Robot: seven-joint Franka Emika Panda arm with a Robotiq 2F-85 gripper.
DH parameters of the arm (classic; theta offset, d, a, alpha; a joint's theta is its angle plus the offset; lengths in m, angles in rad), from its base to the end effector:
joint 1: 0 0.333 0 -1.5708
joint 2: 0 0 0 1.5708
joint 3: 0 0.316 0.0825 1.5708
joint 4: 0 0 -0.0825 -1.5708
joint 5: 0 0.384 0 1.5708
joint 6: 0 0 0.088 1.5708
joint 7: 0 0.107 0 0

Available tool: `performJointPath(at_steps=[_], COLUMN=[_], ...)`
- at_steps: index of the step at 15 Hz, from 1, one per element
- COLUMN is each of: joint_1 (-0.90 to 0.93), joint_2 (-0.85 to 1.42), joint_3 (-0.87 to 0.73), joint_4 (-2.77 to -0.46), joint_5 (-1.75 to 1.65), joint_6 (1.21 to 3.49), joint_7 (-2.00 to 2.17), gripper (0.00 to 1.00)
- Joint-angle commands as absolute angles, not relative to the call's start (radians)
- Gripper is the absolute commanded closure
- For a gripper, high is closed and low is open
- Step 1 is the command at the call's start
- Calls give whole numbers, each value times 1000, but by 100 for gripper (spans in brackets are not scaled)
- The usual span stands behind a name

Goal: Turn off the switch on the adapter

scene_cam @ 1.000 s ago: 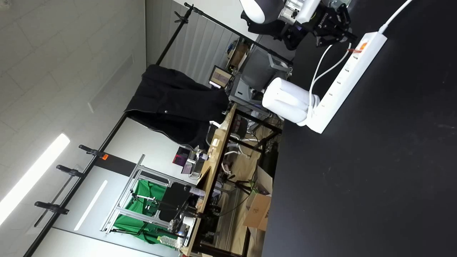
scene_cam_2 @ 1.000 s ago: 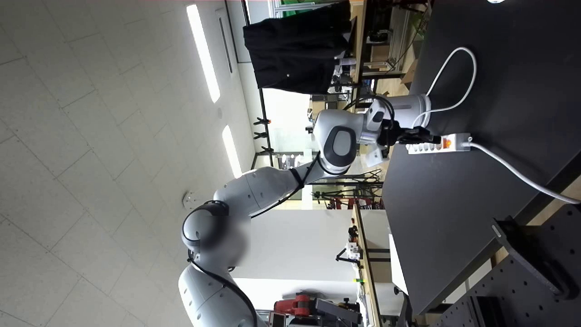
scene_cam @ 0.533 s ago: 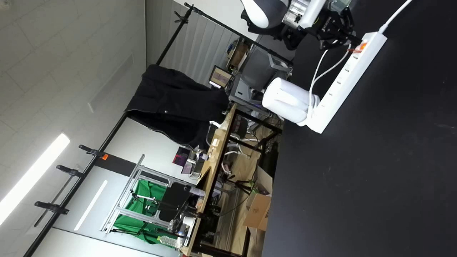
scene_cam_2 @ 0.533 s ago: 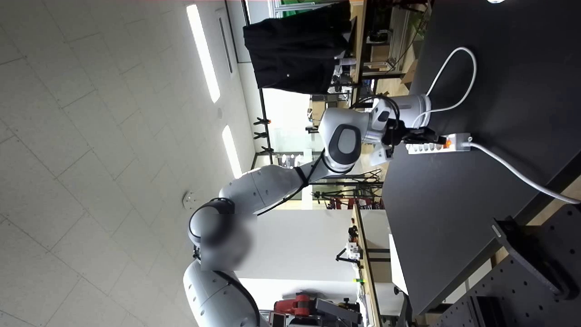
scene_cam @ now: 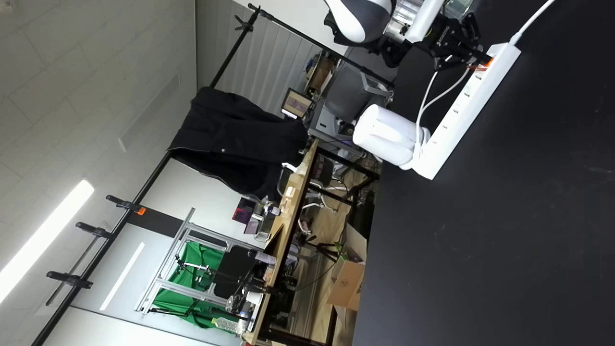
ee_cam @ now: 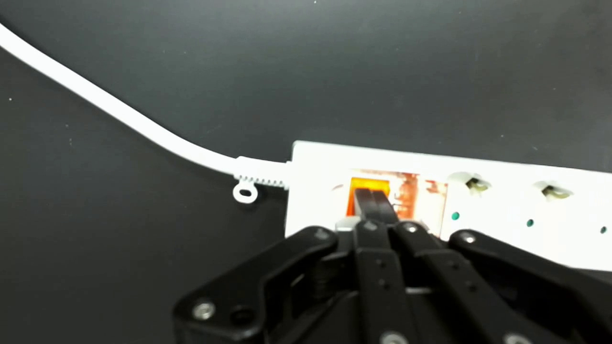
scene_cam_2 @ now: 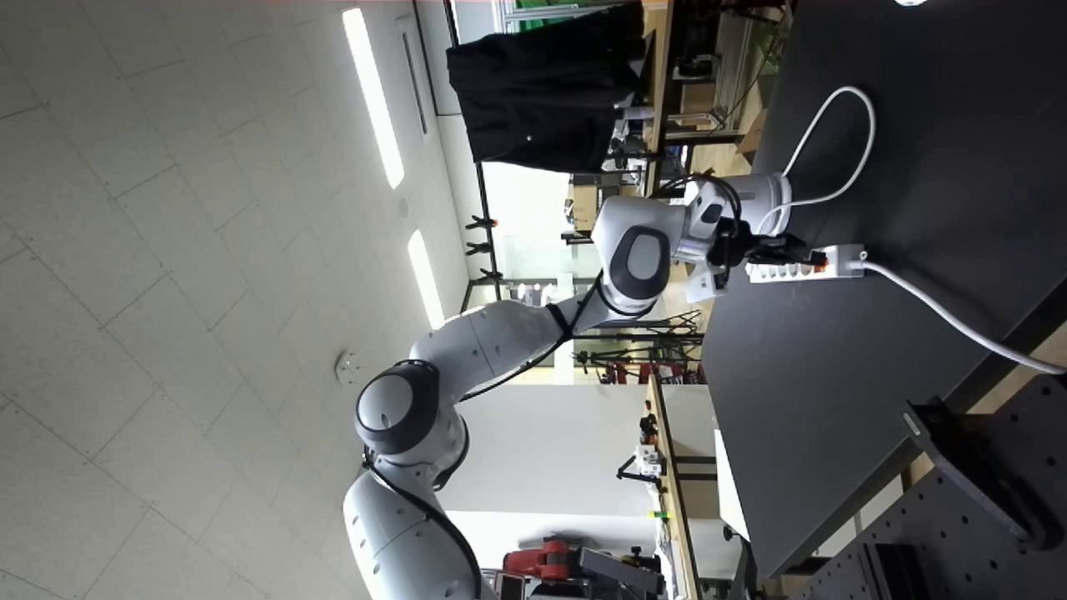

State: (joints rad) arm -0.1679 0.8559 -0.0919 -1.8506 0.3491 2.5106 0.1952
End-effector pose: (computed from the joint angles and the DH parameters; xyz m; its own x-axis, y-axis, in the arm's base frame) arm 0.5745 -0.1568 0.0442 0.7309 -0.6508 -0.2053 -0.6707 -0.7406 -0.0403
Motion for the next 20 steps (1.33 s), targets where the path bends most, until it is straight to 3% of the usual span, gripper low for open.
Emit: performJointPath(at_steps=[1,11,20], joint_1=[-154,-108,-26], joint_2=[875,866,807], joint_3=[-105,-112,-127], joint_4=[-1818,-1886,-2108], joint_5=[333,323,311], joint_6=[2497,2584,2949], joint_7=[257,268,278], gripper=[100,100,100])
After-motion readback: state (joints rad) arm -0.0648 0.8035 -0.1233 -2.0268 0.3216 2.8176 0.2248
